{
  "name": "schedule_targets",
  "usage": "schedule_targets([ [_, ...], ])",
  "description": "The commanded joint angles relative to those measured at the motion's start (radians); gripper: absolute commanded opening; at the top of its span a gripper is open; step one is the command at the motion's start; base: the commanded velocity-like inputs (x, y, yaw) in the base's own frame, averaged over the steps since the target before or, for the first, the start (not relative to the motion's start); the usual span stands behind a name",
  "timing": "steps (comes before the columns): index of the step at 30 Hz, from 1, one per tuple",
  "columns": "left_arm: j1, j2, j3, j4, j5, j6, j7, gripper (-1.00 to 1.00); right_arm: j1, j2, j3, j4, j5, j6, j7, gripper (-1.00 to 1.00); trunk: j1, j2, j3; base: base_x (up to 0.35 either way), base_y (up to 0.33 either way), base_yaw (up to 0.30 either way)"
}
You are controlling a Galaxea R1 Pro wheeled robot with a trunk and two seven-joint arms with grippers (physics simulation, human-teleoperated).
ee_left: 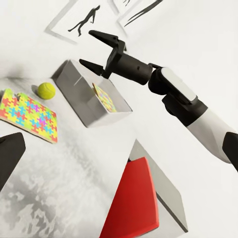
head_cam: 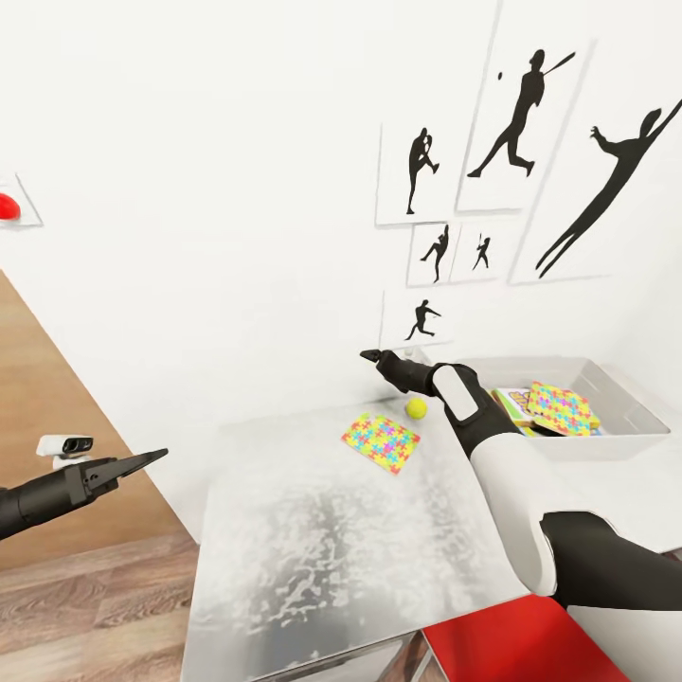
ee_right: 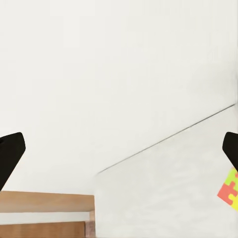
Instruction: Put all the toys in the child's room - the three board games (two on the bed and one on the table), the two jigsaw puzzles on the table, and the tennis ball on the table - inside the toy box on the table in the child's room.
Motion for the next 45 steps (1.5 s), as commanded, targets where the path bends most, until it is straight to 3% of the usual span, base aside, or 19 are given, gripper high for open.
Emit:
schedule_targets([
  [1, -0.001, 0.001, 0.000, 0.000, 0.001, 0.011, -0.003, 1.00, -0.001, 0.000, -0.001, 0.000, 0.002, 0.004, 0.002, 1.00, 0.001, -0.002, -0.002, 0.002, 0.001, 0.000],
  [6, 0.000, 0.001, 0.000, 0.000, 0.001, 0.011, -0.003, 1.00, -0.001, 0.001, 0.001, 0.000, 0.005, 0.004, 0.002, 1.00, 0.001, -0.002, -0.002, 0.000, 0.000, 0.000],
  [11, 0.000, 0.002, 0.000, 0.000, 0.001, 0.011, -0.003, 1.00, -0.001, 0.004, 0.035, 0.001, 0.006, 0.004, -0.012, 1.00, 0.001, -0.002, -0.002, 0.000, 0.000, 0.000],
  [14, 0.000, 0.002, 0.000, 0.000, 0.001, 0.011, -0.003, 1.00, -0.006, 0.018, 0.083, 0.006, 0.002, 0.013, -0.198, 1.00, 0.001, -0.002, -0.002, 0.000, 0.000, 0.000],
  [20, -0.001, 0.002, 0.000, 0.000, 0.001, 0.011, -0.003, 1.00, -0.076, 0.065, 0.096, 0.013, -0.009, 0.062, -0.569, 1.00, 0.001, -0.002, -0.002, 0.000, 0.000, 0.000],
  [24, -0.001, 0.002, 0.000, 0.000, 0.001, 0.011, -0.003, 1.00, -0.147, 0.083, 0.097, 0.041, -0.012, 0.097, -0.678, 1.00, 0.001, -0.002, -0.002, 0.000, 0.000, 0.000],
  [31, 0.000, 0.002, 0.000, 0.000, 0.001, 0.011, -0.003, 1.00, -0.210, 0.083, 0.096, 0.048, -0.013, 0.148, -0.716, 1.00, 0.001, -0.002, -0.002, 0.000, 0.000, 0.000],
  [41, 0.000, 0.008, 0.005, 0.001, 0.001, 0.011, -0.003, 1.00, -0.219, 0.083, 0.098, 0.034, -0.005, 0.161, -0.721, 1.00, 0.001, -0.002, -0.006, 0.000, 0.000, 0.000],
  [45, 0.000, 0.022, 0.005, 0.001, 0.001, 0.011, -0.003, 1.00, -0.219, 0.083, 0.098, 0.036, -0.003, 0.155, -0.720, 1.00, 0.001, -0.002, -0.012, 0.000, 0.000, 0.000],
])
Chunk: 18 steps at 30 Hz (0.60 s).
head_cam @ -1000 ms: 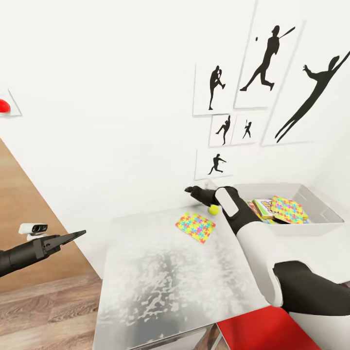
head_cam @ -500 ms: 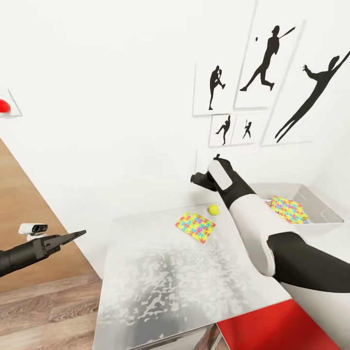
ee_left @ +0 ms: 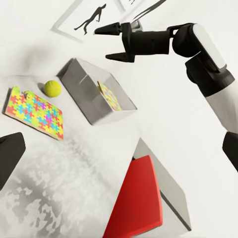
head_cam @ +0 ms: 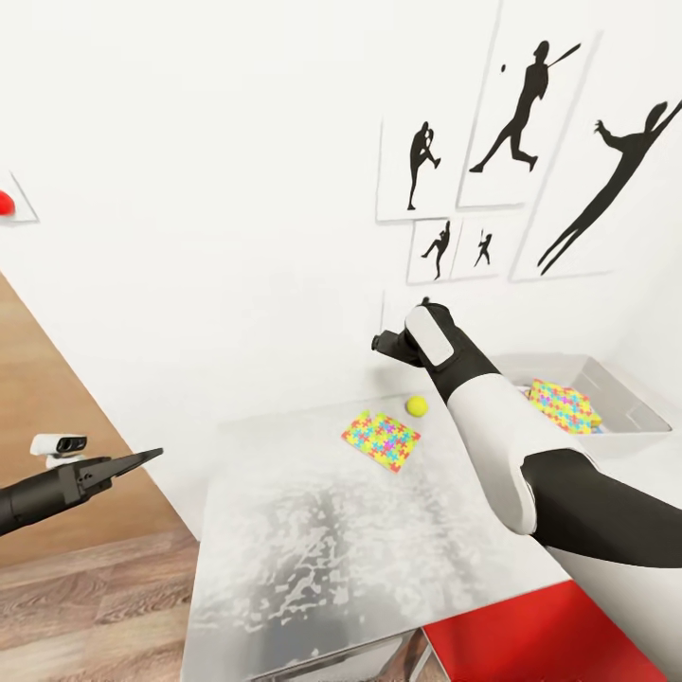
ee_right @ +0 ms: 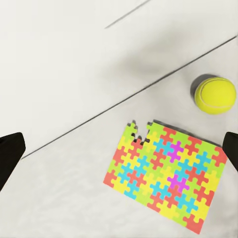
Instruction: Put all the toys in the child's room - the three board games (two on the bed and one on the table), the two jigsaw puzzles on the table, and the tennis ball on the table - inside the toy box on the table in the child's room.
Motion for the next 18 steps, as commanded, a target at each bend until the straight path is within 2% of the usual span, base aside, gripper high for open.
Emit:
schedule_targets([
  [1, -0.001, 0.002, 0.000, 0.000, 0.002, 0.011, -0.002, 1.00, -0.001, 0.000, 0.002, 0.000, -0.008, 0.001, -0.009, 1.00, 0.001, -0.002, -0.004, 0.000, 0.000, 0.000],
  [12, 0.000, 0.013, 0.003, 0.000, 0.000, 0.010, -0.002, 1.00, -0.001, 0.000, 0.004, 0.005, -0.005, -0.002, -0.009, 1.00, 0.001, -0.002, -0.021, 0.000, 0.000, 0.000],
  [18, 0.000, 0.035, 0.045, 0.000, -0.001, 0.007, -0.005, 1.00, -0.001, 0.000, 0.005, 0.006, -0.004, -0.001, -0.009, 1.00, 0.001, -0.002, -0.031, 0.000, 0.000, 0.000],
])
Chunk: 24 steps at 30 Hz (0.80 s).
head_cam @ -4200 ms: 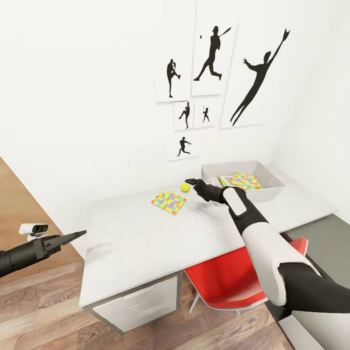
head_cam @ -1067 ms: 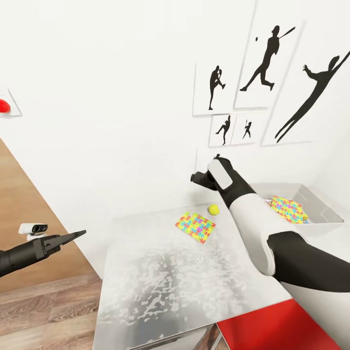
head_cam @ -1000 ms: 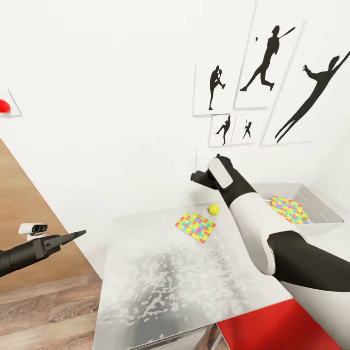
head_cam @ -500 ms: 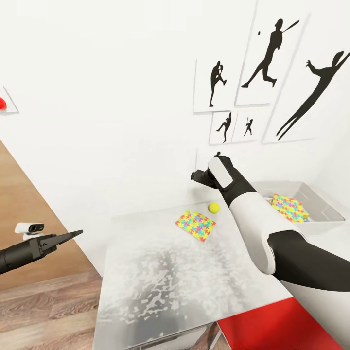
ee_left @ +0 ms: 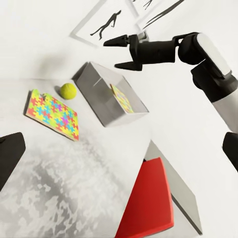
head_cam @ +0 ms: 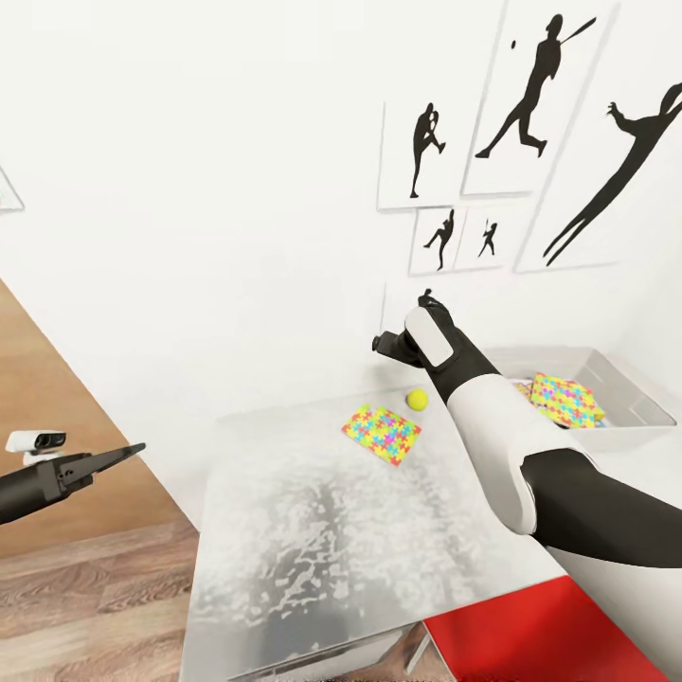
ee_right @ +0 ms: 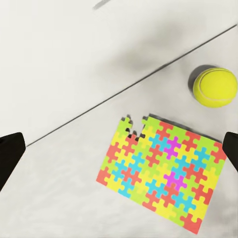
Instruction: Put all the toys in the child's room - the three board games (two on the bed and one on the table), the two jigsaw puzzles on the table, and the tennis ball on the table - inside the toy box on the table in the child's room.
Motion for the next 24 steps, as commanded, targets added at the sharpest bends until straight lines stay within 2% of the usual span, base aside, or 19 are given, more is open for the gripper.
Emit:
schedule_targets([
  [1, 0.000, 0.002, 0.004, 0.000, 0.001, 0.010, -0.002, 1.00, -0.001, 0.000, 0.002, -0.001, -0.008, 0.002, -0.009, 1.00, 0.001, -0.002, -0.004, 0.000, 0.000, 0.000],
  [16, 0.001, 0.001, 0.006, 0.000, 0.001, 0.006, -0.002, 1.00, 0.001, 0.000, 0.005, -0.001, -0.008, 0.001, -0.008, 1.00, 0.001, -0.002, -0.028, 0.000, 0.000, 0.000],
  [24, 0.001, 0.000, 0.005, 0.000, -0.013, 0.006, -0.002, 1.00, 0.001, 0.000, 0.006, -0.002, -0.006, -0.001, -0.008, 1.00, 0.001, -0.002, -0.041, 0.000, 0.000, 0.000],
])
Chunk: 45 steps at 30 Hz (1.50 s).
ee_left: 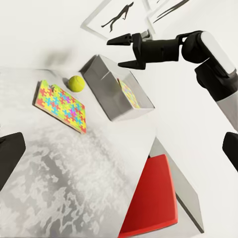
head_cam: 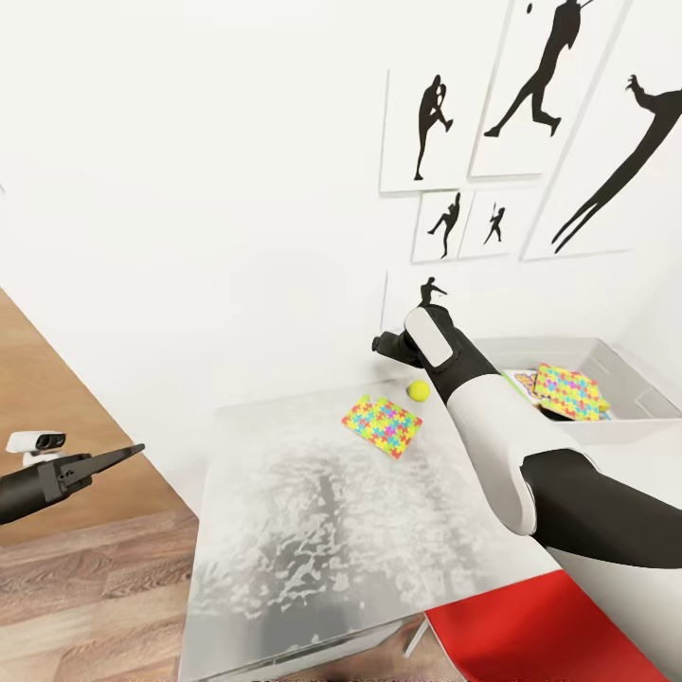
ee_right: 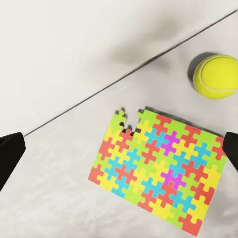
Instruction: Put all the toys in the child's room - the three board games (two on the bed and one on the table), the two jigsaw puzzles on the table, and the tennis ball on the table - inside the toy box on the table in the child's room.
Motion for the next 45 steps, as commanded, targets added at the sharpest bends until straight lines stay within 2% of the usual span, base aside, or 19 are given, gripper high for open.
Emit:
schedule_targets([
  [1, -0.001, 0.000, 0.000, 0.000, 0.001, 0.011, -0.002, 1.00, -0.001, 0.000, 0.003, -0.001, -0.008, 0.001, -0.009, 1.00, 0.001, -0.002, -0.004, 0.000, 0.000, 0.000],
  [11, -0.001, -0.003, -0.003, 0.000, -0.001, 0.010, -0.001, 1.00, -0.001, 0.000, 0.016, -0.002, -0.006, -0.004, -0.009, 1.00, 0.001, -0.002, -0.020, 0.000, 0.000, 0.000],
  [19, -0.002, -0.007, -0.008, 0.000, -0.008, 0.009, 0.000, 1.00, -0.001, 0.000, 0.102, -0.002, -0.004, -0.055, -0.009, 1.00, 0.001, -0.002, -0.033, 0.000, 0.000, 0.000],
  [22, -0.002, -0.008, -0.008, 0.000, -0.013, 0.009, 0.001, 1.00, -0.001, 0.000, 0.114, -0.002, -0.004, -0.057, -0.009, 1.00, 0.001, -0.002, -0.038, 0.000, 0.000, 0.000],
  [45, -0.002, -0.007, -0.008, 0.000, -0.017, 0.009, 0.002, 1.00, -0.001, 0.000, 0.120, -0.003, -0.004, -0.057, -0.010, 1.00, 0.001, -0.002, -0.075, 0.000, 0.000, 0.000],
])
